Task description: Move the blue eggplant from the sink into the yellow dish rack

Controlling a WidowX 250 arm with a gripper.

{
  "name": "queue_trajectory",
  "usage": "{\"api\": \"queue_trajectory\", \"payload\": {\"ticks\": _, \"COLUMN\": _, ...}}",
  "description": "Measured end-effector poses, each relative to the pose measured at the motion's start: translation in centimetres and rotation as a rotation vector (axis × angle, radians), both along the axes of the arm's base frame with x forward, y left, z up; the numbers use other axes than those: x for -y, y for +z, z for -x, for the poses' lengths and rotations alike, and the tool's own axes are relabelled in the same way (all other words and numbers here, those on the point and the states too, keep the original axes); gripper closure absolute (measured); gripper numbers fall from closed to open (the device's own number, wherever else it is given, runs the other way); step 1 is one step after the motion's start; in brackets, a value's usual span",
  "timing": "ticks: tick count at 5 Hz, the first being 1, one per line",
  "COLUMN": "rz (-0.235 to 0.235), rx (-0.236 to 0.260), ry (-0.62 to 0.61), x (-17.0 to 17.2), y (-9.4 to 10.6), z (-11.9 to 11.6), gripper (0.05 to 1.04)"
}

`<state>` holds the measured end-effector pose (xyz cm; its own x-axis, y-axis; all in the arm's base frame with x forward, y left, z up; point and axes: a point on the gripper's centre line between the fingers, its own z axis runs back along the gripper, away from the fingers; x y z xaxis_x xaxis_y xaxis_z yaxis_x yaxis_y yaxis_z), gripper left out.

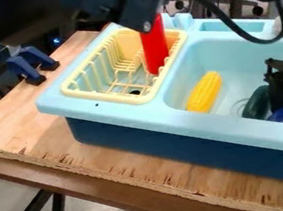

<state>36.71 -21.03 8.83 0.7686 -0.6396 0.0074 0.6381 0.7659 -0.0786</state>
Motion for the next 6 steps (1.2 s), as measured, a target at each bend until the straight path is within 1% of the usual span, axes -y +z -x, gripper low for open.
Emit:
{"api": "queue_trajectory", "payload": {"ticks": 1, "rz": 0.054, "rx": -0.049, "ry": -0.050, "x": 0.7, "y": 0.2, "z": -0.2, "gripper": 0.464}}
{"api": "queue_trajectory", "payload": {"ticks": 2, "rz": 0.058, "rx": -0.049, "ry": -0.066, "x": 0.9, "y": 0.6, "z": -0.2, "gripper": 0.464}}
{"api": "queue_trajectory", "payload": {"ticks": 3, "rz": 0.063, "rx": -0.021, "ry": -0.097, "x": 1.7, "y": 1.4, "z": -0.3, "gripper": 0.464}}
{"api": "queue_trajectory", "payload": {"ticks": 4, "rz": 0.060, "rx": 0.100, "ry": -0.114, "x": 1.5, "y": 4.1, "z": -0.8, "gripper": 0.465}}
{"api": "queue_trajectory", "payload": {"ticks": 5, "rz": 0.080, "rx": 0.185, "ry": -0.111, "x": 0.8, "y": 8.3, "z": 1.3, "gripper": 0.464}}
{"api": "queue_trajectory", "payload": {"ticks": 6, "rz": 0.098, "rx": 0.188, "ry": -0.096, "x": -0.8, "y": 9.4, "z": 2.1, "gripper": 0.464}}
